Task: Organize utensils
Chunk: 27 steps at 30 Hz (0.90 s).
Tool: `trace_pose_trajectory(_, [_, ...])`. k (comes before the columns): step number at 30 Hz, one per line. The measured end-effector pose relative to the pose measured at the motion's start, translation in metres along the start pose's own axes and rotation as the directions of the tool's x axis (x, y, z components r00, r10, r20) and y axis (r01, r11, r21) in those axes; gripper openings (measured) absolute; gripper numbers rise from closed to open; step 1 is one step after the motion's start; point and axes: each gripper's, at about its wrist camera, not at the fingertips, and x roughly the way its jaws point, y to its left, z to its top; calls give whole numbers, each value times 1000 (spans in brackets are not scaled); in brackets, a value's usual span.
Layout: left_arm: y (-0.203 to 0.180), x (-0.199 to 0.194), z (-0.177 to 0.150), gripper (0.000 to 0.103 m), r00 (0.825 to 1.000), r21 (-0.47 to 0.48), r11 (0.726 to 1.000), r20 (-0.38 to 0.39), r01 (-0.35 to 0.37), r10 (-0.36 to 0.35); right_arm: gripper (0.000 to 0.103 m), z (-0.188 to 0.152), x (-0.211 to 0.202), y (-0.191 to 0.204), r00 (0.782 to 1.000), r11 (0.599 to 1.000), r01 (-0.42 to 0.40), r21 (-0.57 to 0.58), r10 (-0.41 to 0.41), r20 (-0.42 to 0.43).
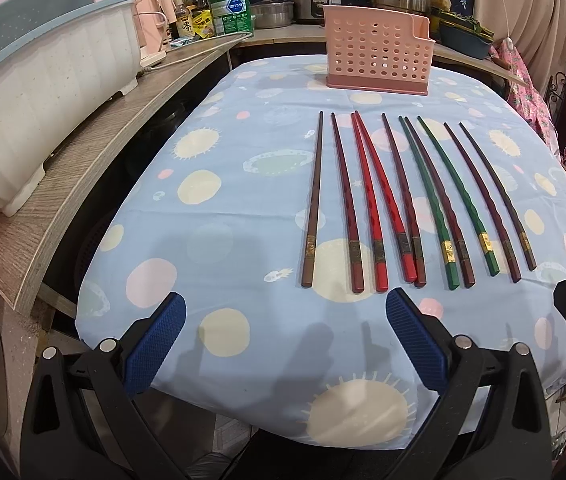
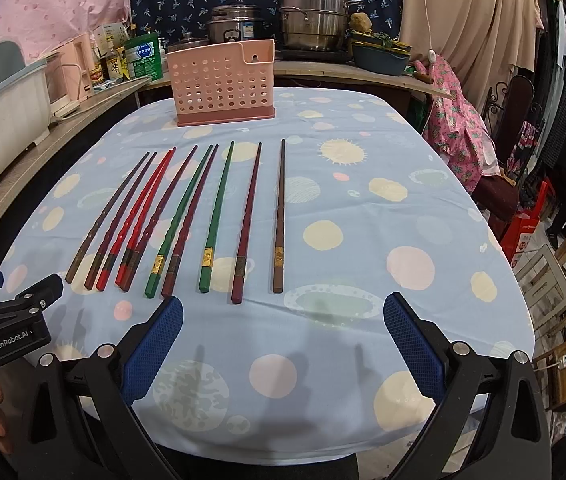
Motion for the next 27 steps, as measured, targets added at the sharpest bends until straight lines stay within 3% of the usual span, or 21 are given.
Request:
trace_pose_trajectory(25, [0,0,0,96,1000,-1,1000,-1,6,-6,96,0,1,2,1000,1000,23,2,-23,-7])
trace_pose_trajectory(27, [0,0,0,96,1000,-1,1000,-1,5,-5,96,0,-1,2,1000,1000,-2,3,2,1])
